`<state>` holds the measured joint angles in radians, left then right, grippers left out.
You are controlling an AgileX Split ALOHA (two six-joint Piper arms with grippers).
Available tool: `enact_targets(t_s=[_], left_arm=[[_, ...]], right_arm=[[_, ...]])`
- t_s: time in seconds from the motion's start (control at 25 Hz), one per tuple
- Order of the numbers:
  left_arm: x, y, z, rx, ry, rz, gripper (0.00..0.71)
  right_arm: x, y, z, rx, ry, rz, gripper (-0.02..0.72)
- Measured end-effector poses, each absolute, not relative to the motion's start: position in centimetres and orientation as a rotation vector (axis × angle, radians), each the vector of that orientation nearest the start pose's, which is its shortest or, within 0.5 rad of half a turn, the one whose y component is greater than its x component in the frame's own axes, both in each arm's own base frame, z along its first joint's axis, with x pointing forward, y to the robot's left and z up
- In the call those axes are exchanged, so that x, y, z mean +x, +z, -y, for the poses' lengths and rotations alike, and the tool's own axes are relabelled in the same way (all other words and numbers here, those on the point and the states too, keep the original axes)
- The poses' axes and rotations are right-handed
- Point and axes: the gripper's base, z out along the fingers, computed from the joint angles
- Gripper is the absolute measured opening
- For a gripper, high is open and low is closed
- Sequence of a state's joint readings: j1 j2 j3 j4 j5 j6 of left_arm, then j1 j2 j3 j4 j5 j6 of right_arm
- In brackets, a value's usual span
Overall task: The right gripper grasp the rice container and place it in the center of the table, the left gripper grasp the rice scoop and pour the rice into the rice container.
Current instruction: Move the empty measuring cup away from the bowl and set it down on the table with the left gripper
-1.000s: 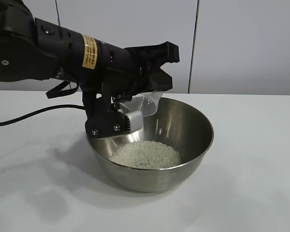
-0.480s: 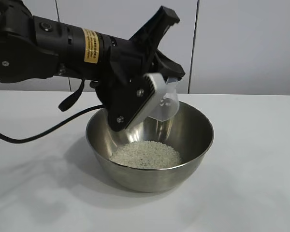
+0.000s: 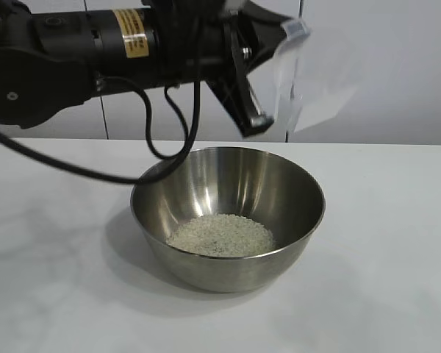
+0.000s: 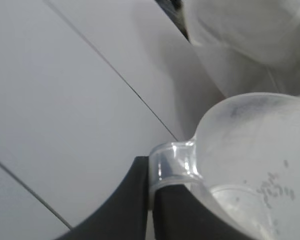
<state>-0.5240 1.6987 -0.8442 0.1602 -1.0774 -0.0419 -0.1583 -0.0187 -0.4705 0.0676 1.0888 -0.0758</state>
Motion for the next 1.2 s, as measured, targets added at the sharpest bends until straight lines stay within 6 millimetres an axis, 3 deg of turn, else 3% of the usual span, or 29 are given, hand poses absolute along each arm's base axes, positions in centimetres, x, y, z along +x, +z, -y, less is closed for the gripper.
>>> enact_targets(t_s=[0.16,0.32,0.44,0.88,1.2], left_arm=[[29.4,25.1,13.8,0.398,-0.395,-1.287,0.006],[28.3,21.1,9.3,0.332,-0.288,-1.464,0.006],[27.6,19.2,7.2,0.303,-0.239,-1.549,0.006],[27.9,9.8,7.0,0.366,-0.259,-1.838,0.006],[27.8,6.6,6.5,0.345,-0.221,-1.946,0.006]], right_arm=[[-0.5,26.7,-0.6,0.082,-0.061,-2.08,0.567],[-0.5,26.7,-0.6,0.082,-0.061,-2.08,0.567],[-0.5,26.7,-0.6,0.082,-0.061,-2.08,0.567],[-0.5,26.7,-0.6,0.082,-0.061,-2.08,0.567],[-0.5,26.7,-0.6,0.082,-0.061,-2.08,0.567]])
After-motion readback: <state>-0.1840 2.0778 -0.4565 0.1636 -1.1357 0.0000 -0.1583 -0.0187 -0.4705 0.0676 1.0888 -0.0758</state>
